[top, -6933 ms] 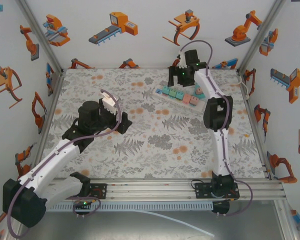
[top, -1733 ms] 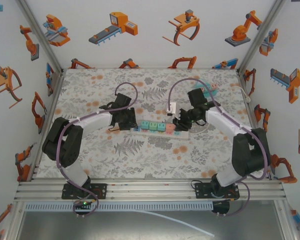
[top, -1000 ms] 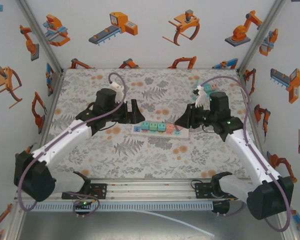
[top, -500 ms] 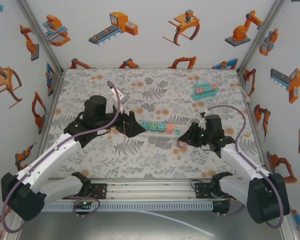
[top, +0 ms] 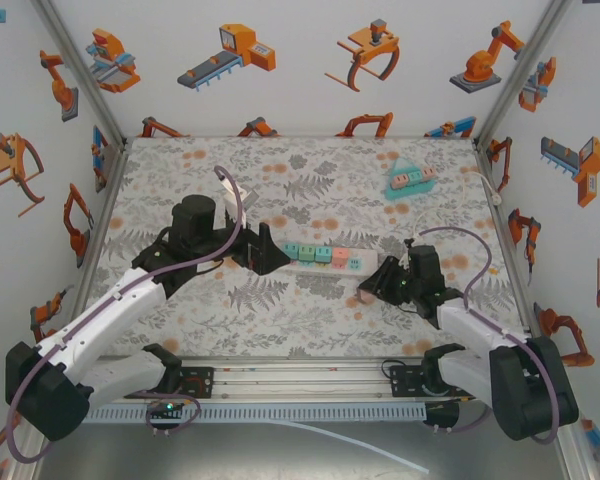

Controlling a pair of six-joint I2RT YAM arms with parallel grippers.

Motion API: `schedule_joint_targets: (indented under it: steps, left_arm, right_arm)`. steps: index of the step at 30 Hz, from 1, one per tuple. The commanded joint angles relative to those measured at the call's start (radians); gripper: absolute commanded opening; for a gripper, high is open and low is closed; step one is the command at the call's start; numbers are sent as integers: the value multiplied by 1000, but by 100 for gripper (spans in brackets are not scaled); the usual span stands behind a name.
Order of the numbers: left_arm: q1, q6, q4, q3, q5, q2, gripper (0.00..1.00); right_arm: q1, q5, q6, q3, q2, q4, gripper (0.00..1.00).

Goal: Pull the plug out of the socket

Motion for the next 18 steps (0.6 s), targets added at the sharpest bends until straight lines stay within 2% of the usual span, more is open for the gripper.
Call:
schedule_joint_targets:
  steps: [1,5,18]
  left_arm:
    - [-2,-20,20,-1,-29,0,97]
    - [-1,-33,28,-9,-51,-3,97]
    - [-2,-63,0,-22,-158,-21,97]
  right_arm:
    - [-5,50,-1,-19,-10,14,46]
    - [-5,74,4,-37,-40,-6,55]
    - [-5,148,-85,74,-217,-259,58]
